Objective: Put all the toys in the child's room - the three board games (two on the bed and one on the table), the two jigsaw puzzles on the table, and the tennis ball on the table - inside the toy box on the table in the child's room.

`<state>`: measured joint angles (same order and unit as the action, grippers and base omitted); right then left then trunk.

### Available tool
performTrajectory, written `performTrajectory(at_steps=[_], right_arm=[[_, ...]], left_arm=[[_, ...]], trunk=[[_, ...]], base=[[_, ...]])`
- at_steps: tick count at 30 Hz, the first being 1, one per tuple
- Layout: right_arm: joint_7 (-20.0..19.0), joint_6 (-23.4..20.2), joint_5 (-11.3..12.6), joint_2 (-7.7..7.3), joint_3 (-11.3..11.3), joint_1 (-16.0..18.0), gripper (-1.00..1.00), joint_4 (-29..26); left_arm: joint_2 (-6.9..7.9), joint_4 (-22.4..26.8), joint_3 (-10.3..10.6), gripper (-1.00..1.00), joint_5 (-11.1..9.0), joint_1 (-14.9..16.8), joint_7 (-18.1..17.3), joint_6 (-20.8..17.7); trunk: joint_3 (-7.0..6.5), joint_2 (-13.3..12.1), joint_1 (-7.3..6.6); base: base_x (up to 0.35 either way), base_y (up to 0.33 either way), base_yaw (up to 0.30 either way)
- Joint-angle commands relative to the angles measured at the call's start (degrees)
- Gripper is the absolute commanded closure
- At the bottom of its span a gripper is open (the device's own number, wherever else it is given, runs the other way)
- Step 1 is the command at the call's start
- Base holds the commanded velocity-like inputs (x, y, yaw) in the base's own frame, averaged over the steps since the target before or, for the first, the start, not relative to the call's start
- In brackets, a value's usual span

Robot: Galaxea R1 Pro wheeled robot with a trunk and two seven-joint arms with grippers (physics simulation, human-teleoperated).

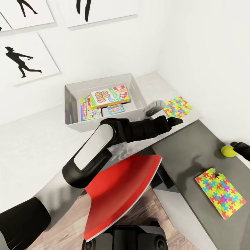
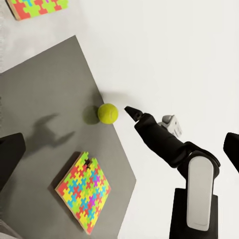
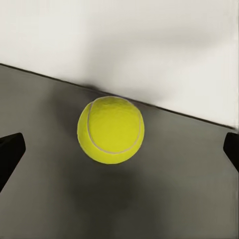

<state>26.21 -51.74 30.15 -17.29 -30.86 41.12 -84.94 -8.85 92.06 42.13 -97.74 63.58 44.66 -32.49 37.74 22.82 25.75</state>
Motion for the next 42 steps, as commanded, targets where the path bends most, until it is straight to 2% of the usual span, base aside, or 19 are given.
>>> performTrajectory(at_steps=[1,8,14,17,20,21,24,32,39,42], right_arm=[[0.55,-0.15,0.62,-0.02,0.00,0.04,-1.00,-0.05],[2.06,0.25,0.65,-0.19,0.10,0.04,-1.00,0.14],[2.55,0.42,0.61,-0.13,0.10,0.02,-1.00,0.25],[2.64,0.45,0.58,-0.07,0.12,0.02,-1.00,0.27],[2.71,0.43,0.60,-0.06,0.20,0.02,-1.00,0.33],[2.71,0.43,0.60,-0.06,0.20,0.02,-1.00,0.33],[2.71,0.42,0.61,-0.13,0.24,0.01,-1.00,0.36],[2.76,0.41,0.62,-0.35,0.25,0.07,-1.00,0.38],[2.78,0.42,0.68,-0.26,0.26,0.14,-1.00,0.39],[2.79,0.42,0.69,-0.18,0.43,0.18,-1.00,0.39]], left_arm=[[-0.02,0.04,-0.03,-1.00,-0.43,0.05,0.49,-0.03],[-0.05,0.04,-0.03,-1.00,-0.47,0.23,0.52,-0.06],[-0.62,0.05,-0.03,-1.00,-0.67,2.21,0.46,-0.10],[-0.91,0.05,-0.01,-1.00,-1.60,3.63,0.45,-0.09],[-1.13,0.05,0.10,-1.00,-4.14,5.69,0.48,-0.01],[-1.13,0.05,0.10,-1.00,-4.14,5.69,0.48,-0.01],[-1.14,0.05,0.17,-1.00,-6.15,7.36,0.50,0.02],[-1.14,0.05,0.15,-1.00,-8.31,11.01,0.54,0.08],[-1.14,0.05,0.15,-1.00,-11.77,14.47,0.67,0.34],[-1.14,0.05,0.15,-1.00,-12.50,15.07,0.79,0.40]], trunk=[[0.08,0.10,0.03],[0.08,0.10,0.03],[0.08,0.10,0.03],[0.08,0.10,0.03],[0.08,0.10,0.03],[0.08,0.10,0.03],[0.08,0.10,0.03],[0.08,0.10,0.03],[0.08,0.10,0.03],[0.11,0.10,0.03]], base=[[0.000,0.000,0.000],[0.000,0.000,0.000],[0.000,0.000,0.000],[0.000,0.000,0.000],[0.000,0.000,0.000],[0.000,0.000,0.000],[0.000,0.000,0.000],[0.000,0.000,0.000],[0.000,0.000,0.000],[0.000,0.000,0.000]])
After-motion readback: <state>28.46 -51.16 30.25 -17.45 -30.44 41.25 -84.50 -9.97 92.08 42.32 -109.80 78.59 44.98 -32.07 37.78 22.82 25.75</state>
